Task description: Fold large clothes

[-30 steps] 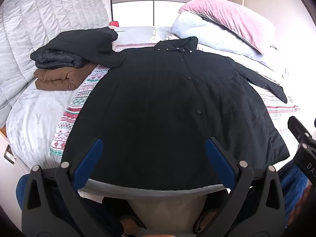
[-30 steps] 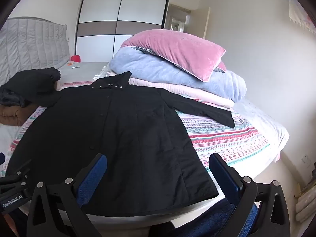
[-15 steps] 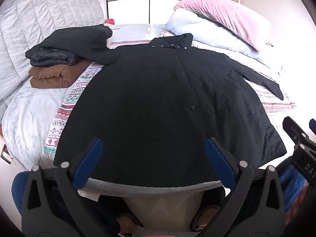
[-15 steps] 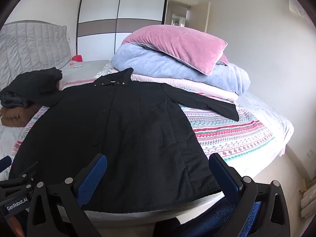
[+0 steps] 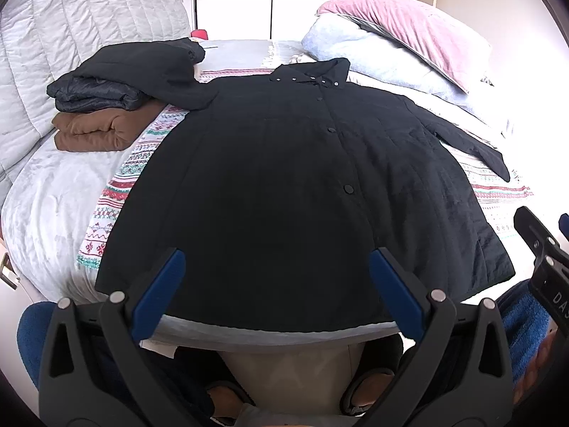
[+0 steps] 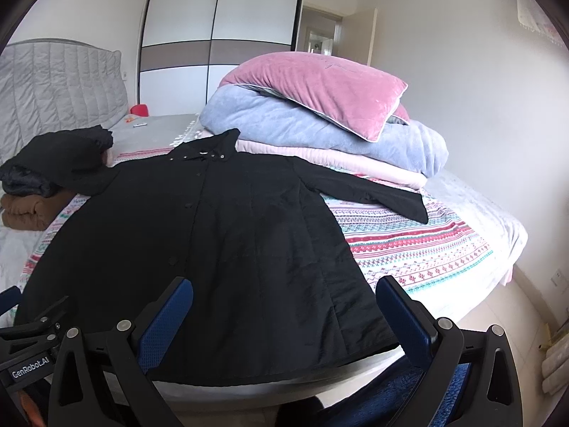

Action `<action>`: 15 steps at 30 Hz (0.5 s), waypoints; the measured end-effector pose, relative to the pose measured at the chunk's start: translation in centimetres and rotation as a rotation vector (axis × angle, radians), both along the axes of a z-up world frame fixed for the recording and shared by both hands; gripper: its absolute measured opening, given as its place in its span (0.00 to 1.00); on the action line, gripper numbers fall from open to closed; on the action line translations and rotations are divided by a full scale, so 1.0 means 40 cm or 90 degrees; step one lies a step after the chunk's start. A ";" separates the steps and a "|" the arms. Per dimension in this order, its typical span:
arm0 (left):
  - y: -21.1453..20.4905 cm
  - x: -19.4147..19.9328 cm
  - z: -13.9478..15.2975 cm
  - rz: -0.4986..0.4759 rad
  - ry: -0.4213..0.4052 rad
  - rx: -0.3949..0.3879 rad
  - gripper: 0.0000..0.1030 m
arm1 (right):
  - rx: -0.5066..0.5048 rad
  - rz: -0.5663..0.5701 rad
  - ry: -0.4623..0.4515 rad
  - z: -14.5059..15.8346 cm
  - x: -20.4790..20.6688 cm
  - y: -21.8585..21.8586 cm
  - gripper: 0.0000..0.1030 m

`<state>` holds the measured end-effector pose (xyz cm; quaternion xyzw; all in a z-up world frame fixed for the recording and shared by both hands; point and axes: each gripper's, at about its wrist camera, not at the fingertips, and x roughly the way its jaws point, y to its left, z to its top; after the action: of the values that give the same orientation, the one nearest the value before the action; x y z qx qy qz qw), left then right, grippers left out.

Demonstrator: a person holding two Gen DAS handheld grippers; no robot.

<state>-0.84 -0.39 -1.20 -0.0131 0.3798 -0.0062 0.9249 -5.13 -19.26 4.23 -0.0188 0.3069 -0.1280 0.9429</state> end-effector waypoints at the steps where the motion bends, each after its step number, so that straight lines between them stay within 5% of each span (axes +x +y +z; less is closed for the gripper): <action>1: 0.001 0.000 -0.001 0.001 0.002 0.000 1.00 | -0.001 0.002 0.005 -0.001 0.001 -0.001 1.00; 15: 0.036 -0.012 -0.006 0.020 0.001 -0.010 1.00 | 0.052 0.033 0.024 -0.037 0.005 -0.035 1.00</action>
<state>-1.32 1.06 -1.45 -0.0262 0.3805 0.0057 0.9244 -4.94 -20.68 2.75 0.0095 0.3289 -0.0908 0.9399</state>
